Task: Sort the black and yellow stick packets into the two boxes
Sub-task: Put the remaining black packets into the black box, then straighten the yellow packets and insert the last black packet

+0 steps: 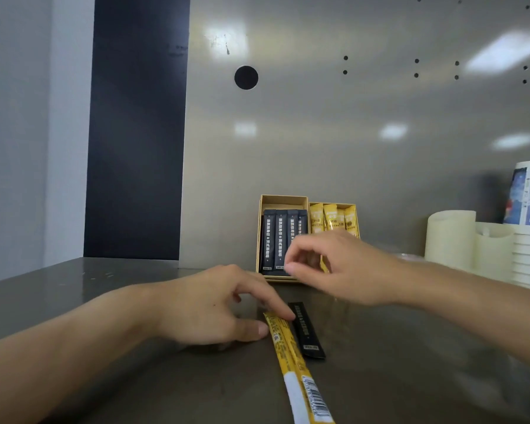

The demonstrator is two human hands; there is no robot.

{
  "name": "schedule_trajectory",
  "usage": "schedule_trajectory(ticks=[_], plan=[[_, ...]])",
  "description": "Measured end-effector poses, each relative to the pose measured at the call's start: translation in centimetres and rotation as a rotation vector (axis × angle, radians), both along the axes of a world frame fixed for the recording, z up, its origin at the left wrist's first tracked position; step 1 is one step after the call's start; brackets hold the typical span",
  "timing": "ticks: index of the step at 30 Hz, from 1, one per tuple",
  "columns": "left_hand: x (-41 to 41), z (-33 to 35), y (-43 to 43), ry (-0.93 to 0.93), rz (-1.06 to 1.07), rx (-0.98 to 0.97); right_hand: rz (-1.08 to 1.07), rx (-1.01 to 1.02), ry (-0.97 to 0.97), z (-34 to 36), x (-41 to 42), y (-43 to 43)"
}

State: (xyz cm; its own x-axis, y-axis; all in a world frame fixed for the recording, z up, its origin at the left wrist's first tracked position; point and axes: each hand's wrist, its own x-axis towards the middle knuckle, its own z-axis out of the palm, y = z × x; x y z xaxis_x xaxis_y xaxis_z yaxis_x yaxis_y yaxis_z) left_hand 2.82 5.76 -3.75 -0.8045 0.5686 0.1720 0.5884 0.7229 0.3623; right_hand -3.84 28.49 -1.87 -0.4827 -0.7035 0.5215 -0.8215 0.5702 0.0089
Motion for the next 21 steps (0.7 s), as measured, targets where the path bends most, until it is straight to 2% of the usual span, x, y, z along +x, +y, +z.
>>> schedule_trajectory(ticks=[5,12,14,17,21], plan=[[0.2,-0.1,0.4,0.073,-0.008,-0.022,0.045,0.028,-0.107,-2.7,1.5,0.6],[-0.3,-0.6,0.6,0.088,-0.025,0.017,0.015,-0.013,-0.128,-2.5,2.1,0.3],[-0.6,-0.7,0.5,0.135,0.012,0.054,0.027,-0.099,-0.260,-2.1,2.3,0.1],[-1.3,-0.7,-0.1,0.186,0.095,0.200,0.024,-0.203,-0.485,-1.5,2.5,0.2],[-1.7,-0.1,-0.5,0.196,0.159,0.478,0.133,-0.147,-0.554,-1.4,2.2,0.5]])
